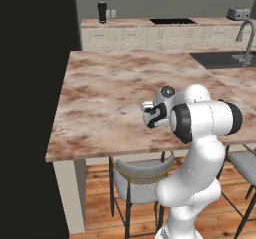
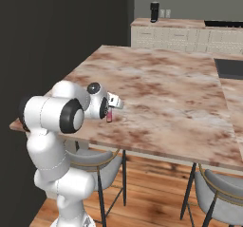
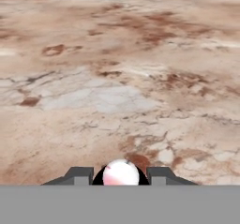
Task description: Place the large bottle from the dining counter next to the other large bottle outside the sink, and place the small bottle from the dining counter next to the other small bottle inside the sink.
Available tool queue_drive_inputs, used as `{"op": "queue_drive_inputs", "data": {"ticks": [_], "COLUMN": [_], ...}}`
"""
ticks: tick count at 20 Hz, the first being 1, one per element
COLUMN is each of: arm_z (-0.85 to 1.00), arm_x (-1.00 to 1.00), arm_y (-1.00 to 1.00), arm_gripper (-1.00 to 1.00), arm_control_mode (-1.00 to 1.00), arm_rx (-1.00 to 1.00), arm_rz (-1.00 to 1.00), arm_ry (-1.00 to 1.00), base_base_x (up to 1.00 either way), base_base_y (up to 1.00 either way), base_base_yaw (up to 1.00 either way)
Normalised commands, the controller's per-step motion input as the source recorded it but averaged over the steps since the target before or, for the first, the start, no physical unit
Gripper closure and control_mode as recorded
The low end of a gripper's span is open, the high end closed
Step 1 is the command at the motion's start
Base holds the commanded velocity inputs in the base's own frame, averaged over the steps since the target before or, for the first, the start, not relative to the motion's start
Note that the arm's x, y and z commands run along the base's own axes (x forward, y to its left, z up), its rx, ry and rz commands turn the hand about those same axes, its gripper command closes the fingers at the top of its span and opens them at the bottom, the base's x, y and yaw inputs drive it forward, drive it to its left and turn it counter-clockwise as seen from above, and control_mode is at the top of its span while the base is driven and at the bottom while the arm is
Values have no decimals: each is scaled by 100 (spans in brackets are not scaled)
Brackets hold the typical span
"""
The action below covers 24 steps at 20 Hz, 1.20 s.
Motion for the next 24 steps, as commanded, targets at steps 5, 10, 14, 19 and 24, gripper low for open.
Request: {"op": "queue_drive_inputs", "data": {"ticks": [5,10,14,19,24], "arm_z": [0,0,0,0,0], "arm_x": [0,0,0,0,0], "arm_y": [0,0,0,0,0], "arm_gripper": [100,100,100,100,100], "arm_control_mode": [100,100,100,100,100], "arm_rx": [0,0,0,0,0], "arm_rz": [0,0,0,0,0], "arm_ry": [0,0,0,0,0], "base_base_x": [0,-31,-63,-34,0], "base_base_y": [0,-9,-9,-20,-60], "base_base_yaw": [0,0,0,0,0]}}
